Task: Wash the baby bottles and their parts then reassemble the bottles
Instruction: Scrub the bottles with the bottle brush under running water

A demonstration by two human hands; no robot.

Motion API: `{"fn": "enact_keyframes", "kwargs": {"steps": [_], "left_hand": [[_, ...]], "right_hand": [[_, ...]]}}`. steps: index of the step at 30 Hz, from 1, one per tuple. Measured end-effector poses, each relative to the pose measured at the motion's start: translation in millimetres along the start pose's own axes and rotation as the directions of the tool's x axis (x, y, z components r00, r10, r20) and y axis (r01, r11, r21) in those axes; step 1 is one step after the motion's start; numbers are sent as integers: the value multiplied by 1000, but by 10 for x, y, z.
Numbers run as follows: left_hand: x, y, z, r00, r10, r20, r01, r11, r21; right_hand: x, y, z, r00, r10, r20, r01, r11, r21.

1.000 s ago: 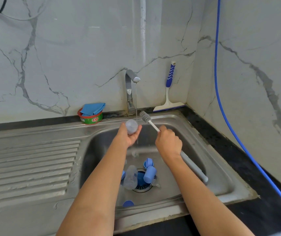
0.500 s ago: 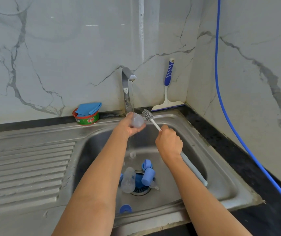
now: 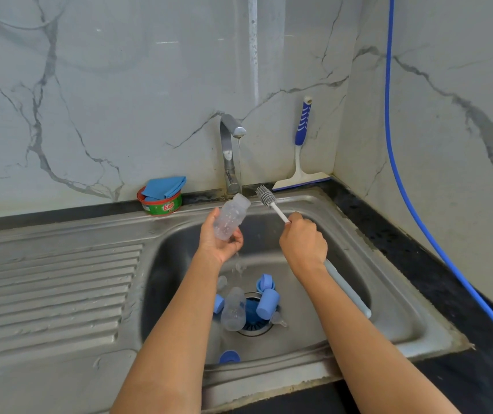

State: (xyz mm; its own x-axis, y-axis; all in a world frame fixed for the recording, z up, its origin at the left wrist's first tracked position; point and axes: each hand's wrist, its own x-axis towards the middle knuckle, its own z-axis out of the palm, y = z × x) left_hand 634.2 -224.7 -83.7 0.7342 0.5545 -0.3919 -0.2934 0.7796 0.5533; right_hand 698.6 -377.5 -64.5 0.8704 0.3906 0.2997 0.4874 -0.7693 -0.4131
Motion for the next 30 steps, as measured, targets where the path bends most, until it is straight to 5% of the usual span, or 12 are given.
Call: {"fn": "enact_keyframes", "kwargs": {"steps": [15, 22, 26, 30], "left_hand": [[252, -102, 10, 994, -89, -62, 82, 991, -109], [239, -1, 49, 985, 13, -169, 26, 975, 221], [267, 24, 172, 970, 235, -64, -162, 816, 555], [281, 25, 200, 967, 256, 20, -220, 787, 577]], "right_hand": [[15, 17, -22, 1000, 13, 5, -13, 1000, -2], [43, 44, -23, 999, 31, 16, -31, 999, -14], [47, 56, -39, 997, 61, 39, -60, 998, -34], [43, 67, -55, 993, 84, 85, -82, 996, -28]]}}
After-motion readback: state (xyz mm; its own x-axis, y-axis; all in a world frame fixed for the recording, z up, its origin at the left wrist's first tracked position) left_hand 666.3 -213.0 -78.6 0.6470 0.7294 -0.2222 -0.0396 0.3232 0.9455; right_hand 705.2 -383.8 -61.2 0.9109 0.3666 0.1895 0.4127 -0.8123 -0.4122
